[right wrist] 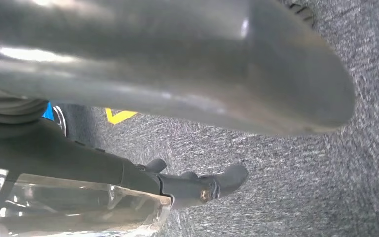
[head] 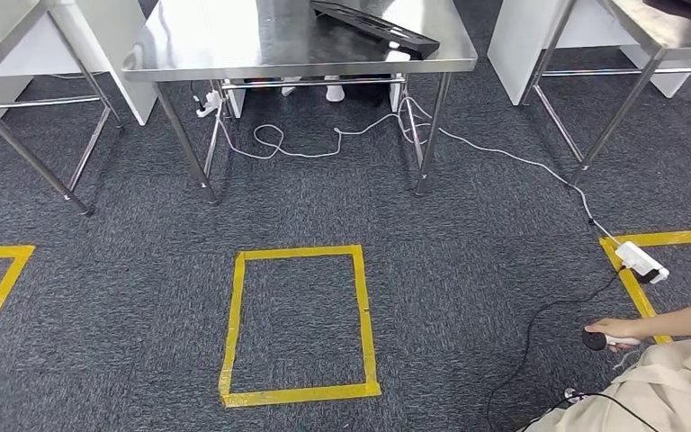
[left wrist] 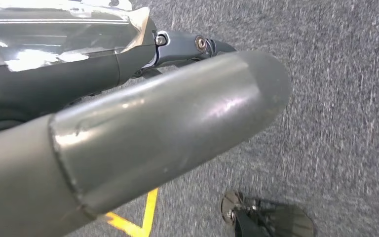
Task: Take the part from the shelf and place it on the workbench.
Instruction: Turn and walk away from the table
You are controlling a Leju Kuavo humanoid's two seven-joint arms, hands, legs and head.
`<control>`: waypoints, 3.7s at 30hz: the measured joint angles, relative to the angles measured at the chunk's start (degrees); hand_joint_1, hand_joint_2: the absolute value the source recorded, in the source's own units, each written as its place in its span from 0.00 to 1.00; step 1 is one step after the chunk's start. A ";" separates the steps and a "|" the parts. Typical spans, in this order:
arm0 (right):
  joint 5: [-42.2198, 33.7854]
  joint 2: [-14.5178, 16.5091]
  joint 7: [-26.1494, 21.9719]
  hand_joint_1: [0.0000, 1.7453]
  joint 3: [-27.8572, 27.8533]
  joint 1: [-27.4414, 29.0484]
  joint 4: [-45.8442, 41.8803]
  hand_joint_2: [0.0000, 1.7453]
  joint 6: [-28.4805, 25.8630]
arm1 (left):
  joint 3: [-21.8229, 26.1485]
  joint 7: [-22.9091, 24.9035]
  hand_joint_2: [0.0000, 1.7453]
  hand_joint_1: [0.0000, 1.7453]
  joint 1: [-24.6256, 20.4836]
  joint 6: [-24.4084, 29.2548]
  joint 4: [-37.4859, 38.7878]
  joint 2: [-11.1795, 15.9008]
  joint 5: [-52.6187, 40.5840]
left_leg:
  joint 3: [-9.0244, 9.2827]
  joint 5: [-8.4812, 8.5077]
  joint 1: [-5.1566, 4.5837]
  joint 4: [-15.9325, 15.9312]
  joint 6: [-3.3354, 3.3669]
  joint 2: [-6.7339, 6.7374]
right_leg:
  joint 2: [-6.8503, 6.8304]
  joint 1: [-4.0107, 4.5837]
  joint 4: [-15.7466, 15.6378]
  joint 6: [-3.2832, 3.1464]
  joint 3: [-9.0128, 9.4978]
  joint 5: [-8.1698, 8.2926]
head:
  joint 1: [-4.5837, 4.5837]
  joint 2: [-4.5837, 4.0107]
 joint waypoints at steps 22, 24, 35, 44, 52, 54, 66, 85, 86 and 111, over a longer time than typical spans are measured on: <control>-0.51 -0.08 -0.13 0.00 -0.87 -0.29 -0.01 0.00 1.27 | 0.01 0.15 0.00 0.00 0.12 0.45 0.21 -0.16 -0.53 | 0.71 -0.84 -0.29 -0.57 2.08 -2.00 | 3.32 0.91 12.69 -1.95 -8.18 -3.28 | 0.46 0.00; -0.51 -0.14 -0.07 0.00 -0.97 -0.14 -0.01 0.00 1.25 | 0.01 0.26 0.00 0.00 0.07 0.44 0.21 -0.22 -0.59 | 0.85 -0.95 -0.14 -0.47 1.71 -0.62 | 1.96 0.34 6.19 -0.54 -4.21 -0.67 | 0.47 -0.01; -0.62 0.00 0.60 0.00 -1.49 -0.19 -0.01 0.00 1.08 | -0.03 0.51 0.00 0.00 -0.13 0.39 0.24 -0.31 -0.82 | -3.38 -9.17 0.37 11.92 -1.60 -3.34 | 3.09 0.43 -3.71 -3.72 0.47 3.08 | 0.15 0.00; -1.03 0.20 0.68 0.00 -1.66 -0.25 -0.01 0.00 1.06 | -0.06 0.38 0.00 0.00 -0.05 0.03 0.29 -0.22 -1.42 | 0.99 -2.83 0.53 1.62 -0.70 -8.68 | 9.17 0.93 -2.72 -2.65 -0.93 3.49 | 0.07 0.01; -1.04 0.16 0.68 0.00 -1.87 -0.08 -0.01 0.00 1.02 | -0.73 0.28 0.00 0.00 0.05 0.03 0.30 -0.25 -1.44 | 0.72 -1.54 -0.15 0.30 1.74 -2.33 | 3.57 0.97 13.06 -2.26 -9.32 -3.41 | 0.65 0.00; -1.06 0.08 0.68 0.00 -1.90 0.06 -0.01 0.00 1.02 | -0.84 0.28 0.00 0.00 0.04 0.03 0.30 -0.25 -1.46 | 0.73 -1.54 -0.25 0.31 1.71 -0.83 | 2.93 0.95 9.94 -1.49 -6.90 -2.00 | 0.82 -0.01; -1.78 0.07 0.80 0.00 -2.82 -0.24 -0.01 0.00 0.96 | -1.13 0.80 0.00 0.00 0.00 0.08 0.31 -0.10 -3.00 | -3.60 -10.36 -0.05 13.51 -1.25 -4.04 | 3.01 0.71 -3.61 -4.30 0.16 3.48 | 1.61 0.00; -3.44 0.24 0.29 0.00 -4.71 0.06 -0.01 0.00 1.21 | -1.43 0.92 0.00 0.00 0.06 -0.03 0.39 0.17 -3.50 | 1.06 -2.53 0.05 1.15 1.33 -0.90 | 2.71 0.88 9.37 -0.65 -7.30 -0.69 | 1.80 0.00; -3.46 0.22 0.28 0.00 -4.78 0.04 -0.01 0.00 1.21 | -1.43 0.94 0.00 0.00 0.02 -0.03 0.39 0.17 -3.49 | 1.22 -2.60 0.01 1.17 1.20 -0.31 | 1.39 0.81 4.92 -0.35 -4.69 0.64 | 1.85 0.00; -4.73 0.39 0.31 0.00 -6.29 -0.15 -0.01 0.00 1.83 | -1.44 1.74 0.00 0.00 0.04 0.18 0.58 0.19 -3.53 | 0.48 -2.14 -0.07 1.54 1.52 -4.26 | 4.16 1.14 8.03 -2.35 -7.81 -0.59 | 1.22 0.01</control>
